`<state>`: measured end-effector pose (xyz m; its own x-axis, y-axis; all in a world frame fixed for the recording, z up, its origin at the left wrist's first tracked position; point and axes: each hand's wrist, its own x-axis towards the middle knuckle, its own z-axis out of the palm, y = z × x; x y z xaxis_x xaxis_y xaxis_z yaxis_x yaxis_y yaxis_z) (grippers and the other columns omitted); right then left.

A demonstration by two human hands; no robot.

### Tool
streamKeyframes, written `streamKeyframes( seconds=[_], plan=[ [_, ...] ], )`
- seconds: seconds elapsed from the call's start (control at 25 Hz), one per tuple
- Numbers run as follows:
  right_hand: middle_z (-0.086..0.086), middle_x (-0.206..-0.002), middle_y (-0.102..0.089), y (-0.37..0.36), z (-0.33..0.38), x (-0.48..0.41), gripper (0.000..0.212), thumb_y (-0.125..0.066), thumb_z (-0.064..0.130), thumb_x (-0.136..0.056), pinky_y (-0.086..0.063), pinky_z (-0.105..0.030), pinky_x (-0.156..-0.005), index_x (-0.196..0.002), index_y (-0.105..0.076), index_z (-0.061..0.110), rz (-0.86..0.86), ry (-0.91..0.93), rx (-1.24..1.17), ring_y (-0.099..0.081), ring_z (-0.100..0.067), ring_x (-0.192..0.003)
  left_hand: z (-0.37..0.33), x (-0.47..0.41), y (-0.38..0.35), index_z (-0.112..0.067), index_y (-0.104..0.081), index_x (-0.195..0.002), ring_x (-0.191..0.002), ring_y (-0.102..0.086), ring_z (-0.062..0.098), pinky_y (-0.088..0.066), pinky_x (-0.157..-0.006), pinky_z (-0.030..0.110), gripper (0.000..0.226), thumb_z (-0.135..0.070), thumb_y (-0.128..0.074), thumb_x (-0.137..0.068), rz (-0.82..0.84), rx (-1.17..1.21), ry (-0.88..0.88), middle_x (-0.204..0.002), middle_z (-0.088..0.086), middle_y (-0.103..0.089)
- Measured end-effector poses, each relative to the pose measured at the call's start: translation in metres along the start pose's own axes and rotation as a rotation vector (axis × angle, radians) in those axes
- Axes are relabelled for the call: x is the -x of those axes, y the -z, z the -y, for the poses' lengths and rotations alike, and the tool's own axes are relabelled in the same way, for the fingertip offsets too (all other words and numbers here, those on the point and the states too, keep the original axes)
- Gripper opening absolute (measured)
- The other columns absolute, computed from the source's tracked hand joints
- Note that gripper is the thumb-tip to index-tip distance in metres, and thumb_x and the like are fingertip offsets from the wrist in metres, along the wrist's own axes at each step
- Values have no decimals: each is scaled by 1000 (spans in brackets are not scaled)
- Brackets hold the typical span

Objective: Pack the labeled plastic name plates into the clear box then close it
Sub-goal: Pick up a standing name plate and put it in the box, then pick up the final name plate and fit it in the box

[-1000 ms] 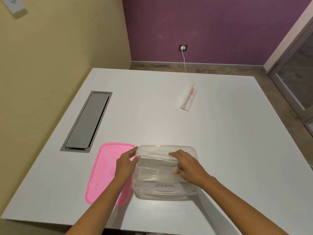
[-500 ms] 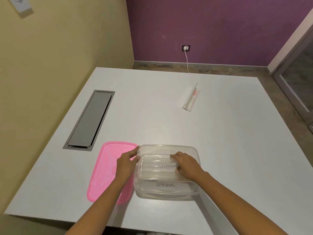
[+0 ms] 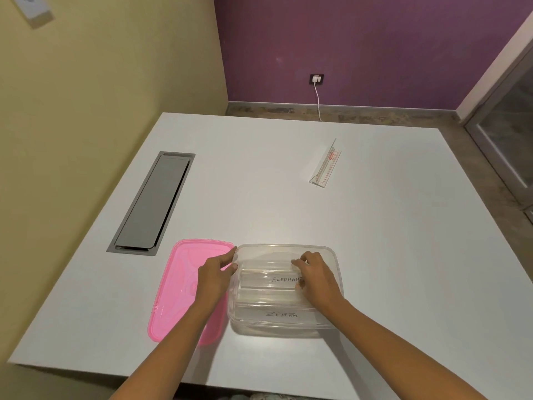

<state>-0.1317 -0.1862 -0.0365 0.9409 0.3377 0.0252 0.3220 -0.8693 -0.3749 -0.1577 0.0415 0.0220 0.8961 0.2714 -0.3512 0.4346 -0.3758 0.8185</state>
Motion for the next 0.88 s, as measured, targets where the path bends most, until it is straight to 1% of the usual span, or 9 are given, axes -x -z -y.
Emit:
streamKeyframes(
  seconds=[0.2,0.28,0.36,0.48,0.56,0.64,0.72,0.8,0.88],
  plan=[
    [-10,-79,-65,0,0,-1,47,-75,-11,-45,-51,-36,-48,-88,-69,7,-9,-1,48,-61,-30,-66,2,-2,-1,-18,-59,-126,-124,-54,20,-43,-104,47,40,-12,-63,-87,-2,-7,-10,-128,4,-61],
    [-13,-83,-66,-1,-3,-1,49,-72,-13,-49,-52,-37,-51,-95,-68,5,15,-1,26,-62,-32,-71,1,-4,-1,-17,-56,-129,-126,-52,22,-42,-105,47,41,-9,-60,-88,15,-44,-19,-130,5,-60],
    [-15,-93,-65,1,-7,-2,51,-72,-11,-57,-52,-39,-57,-105,-66,5,43,-1,-10,-61,-34,-80,-1,-6,-3,-18,-50,-134,-126,-51,24,-40,-106,41,43,-9,-54,-92,56,-155,-38,-133,7,-58],
    [-7,-104,-64,15,-9,-4,38,-74,13,-75,-54,-36,-67,-112,-63,11,25,-23,-68,-59,-26,-95,-6,-11,-8,-17,-39,-142,-132,-44,26,-34,-107,39,48,-19,-50,-95,74,-387,-84,-144,8,-47],
    [0,-98,-64,31,-7,-6,21,-68,23,-84,-55,-30,-66,-103,-65,14,-115,13,-105,-61,-16,-88,-10,-14,-16,-15,-37,-143,-138,-35,27,-30,-111,39,49,-21,-50,-95,45,-492,-184,-149,8,-40],
    [2,-89,-63,50,-9,-15,8,-61,21,-90,-51,-25,-65,-93,-65,15,-244,21,-146,-60,-11,-76,-14,-19,-27,-16,-44,-138,-140,-31,28,-26,-112,40,46,-20,-53,-93,-3,-605,-330,-148,7,-42],
    [1,-83,-61,66,-19,-31,7,-58,16,-91,-45,-21,-65,-88,-64,14,-331,-26,-186,-55,-10,-69,-18,-28,-36,-16,-59,-126,-138,-36,29,-30,-109,42,38,-17,-61,-88,-47,-649,-446,-139,5,-53],
    [-2,-81,-62,76,-33,-54,8,-56,12,-91,-41,-20,-66,-88,-64,13,-372,-109,-218,-52,-11,-69,-22,-37,-42,-18,-69,-112,-130,-46,30,-37,-103,41,29,-16,-66,-84,-50,-641,-491,-128,4,-63],
    [-5,-85,-64,82,-49,-82,11,-54,11,-91,-41,-20,-69,-92,-64,11,-355,-219,-261,-53,-13,-72,-24,-42,-45,-20,-71,-107,-122,-52,26,-40,-95,33,22,-19,-64,-86,-11,-635,-494,-122,1,-66]
  ],
)
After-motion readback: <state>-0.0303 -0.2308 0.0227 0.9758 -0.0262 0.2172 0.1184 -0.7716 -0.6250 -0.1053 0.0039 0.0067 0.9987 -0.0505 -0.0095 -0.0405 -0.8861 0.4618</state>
